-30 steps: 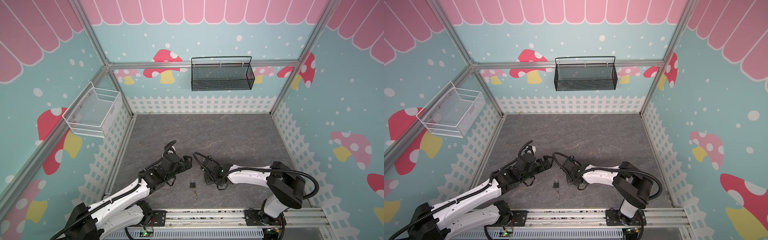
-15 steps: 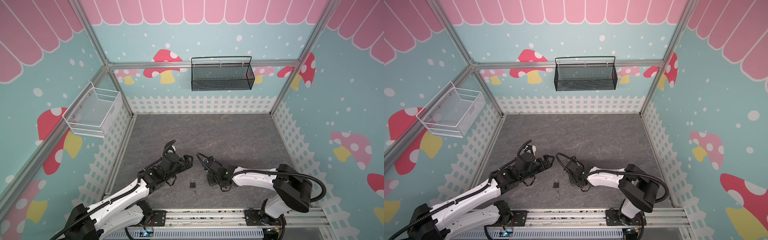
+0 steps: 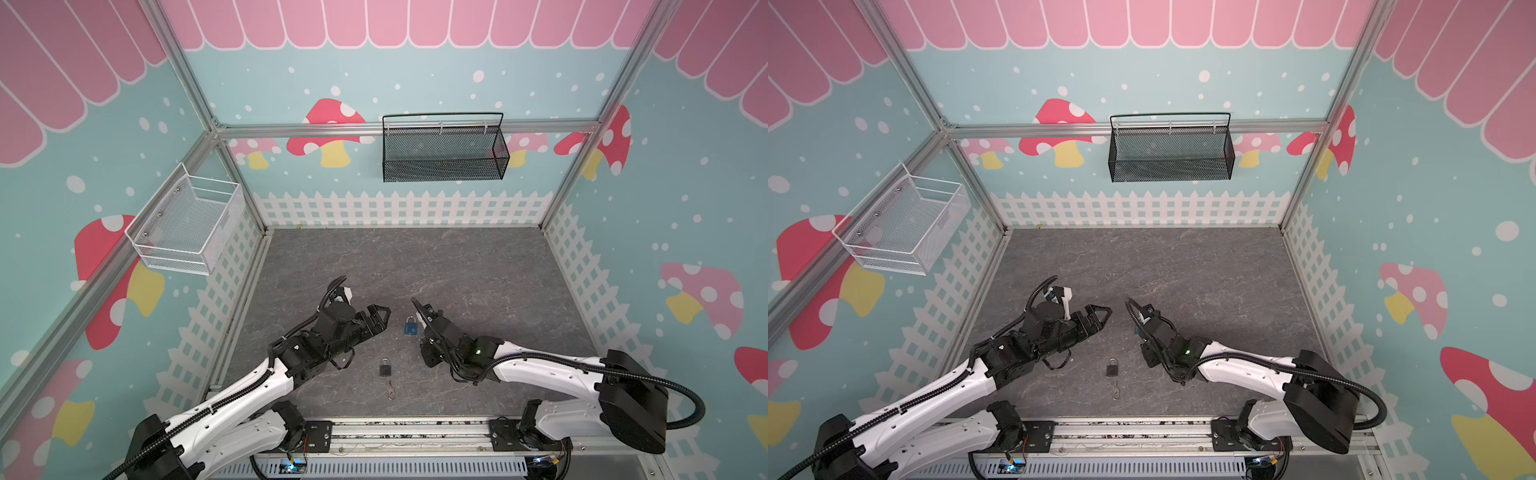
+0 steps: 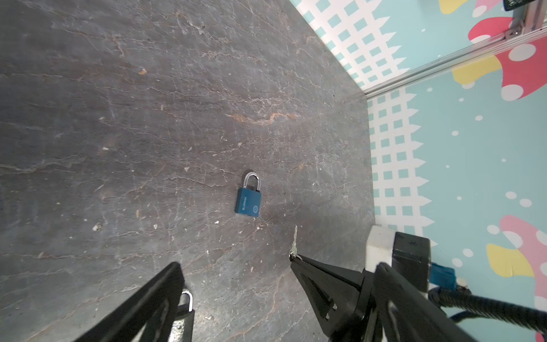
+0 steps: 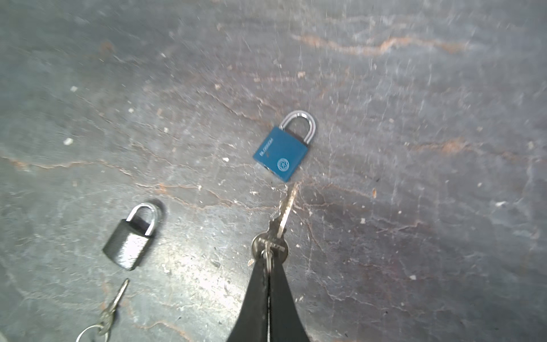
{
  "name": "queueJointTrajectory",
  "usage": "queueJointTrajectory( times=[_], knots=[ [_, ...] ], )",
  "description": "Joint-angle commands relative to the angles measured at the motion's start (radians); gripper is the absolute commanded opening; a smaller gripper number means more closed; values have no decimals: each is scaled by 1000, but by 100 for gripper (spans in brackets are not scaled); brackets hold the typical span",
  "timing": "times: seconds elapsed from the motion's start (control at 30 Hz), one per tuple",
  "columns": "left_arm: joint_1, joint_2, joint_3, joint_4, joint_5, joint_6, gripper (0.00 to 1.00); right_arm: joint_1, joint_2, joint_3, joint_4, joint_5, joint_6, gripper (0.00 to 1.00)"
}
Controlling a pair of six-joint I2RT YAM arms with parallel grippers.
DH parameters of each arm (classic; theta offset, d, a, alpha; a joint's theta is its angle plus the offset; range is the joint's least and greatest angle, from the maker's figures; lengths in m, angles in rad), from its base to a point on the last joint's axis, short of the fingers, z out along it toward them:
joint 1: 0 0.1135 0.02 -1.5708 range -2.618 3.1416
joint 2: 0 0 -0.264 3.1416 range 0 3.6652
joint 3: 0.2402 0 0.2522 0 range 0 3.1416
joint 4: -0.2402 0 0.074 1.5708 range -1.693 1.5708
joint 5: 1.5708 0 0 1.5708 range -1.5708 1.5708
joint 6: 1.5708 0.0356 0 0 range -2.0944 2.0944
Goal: Unlock with the key
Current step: 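Lift the key with the right gripper while the left gripper moves toward it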
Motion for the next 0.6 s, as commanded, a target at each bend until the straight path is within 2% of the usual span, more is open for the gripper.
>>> queueJointTrajectory(
  times=[0.0,0.2,0.37,0.57],
  knots=[
    [-16,16,50,-9,33,-16,98,-2,-62,-16,39,5,-95,0],
    [-29,59,111,-7,65,11,96,-1,-187,-35,106,-48,-227,0],
    [-45,106,169,3,89,39,91,-1,-264,-52,168,-100,-328,0],
    [-59,169,206,73,165,52,79,1,-315,-63,226,-161,-406,0]
  ],
)
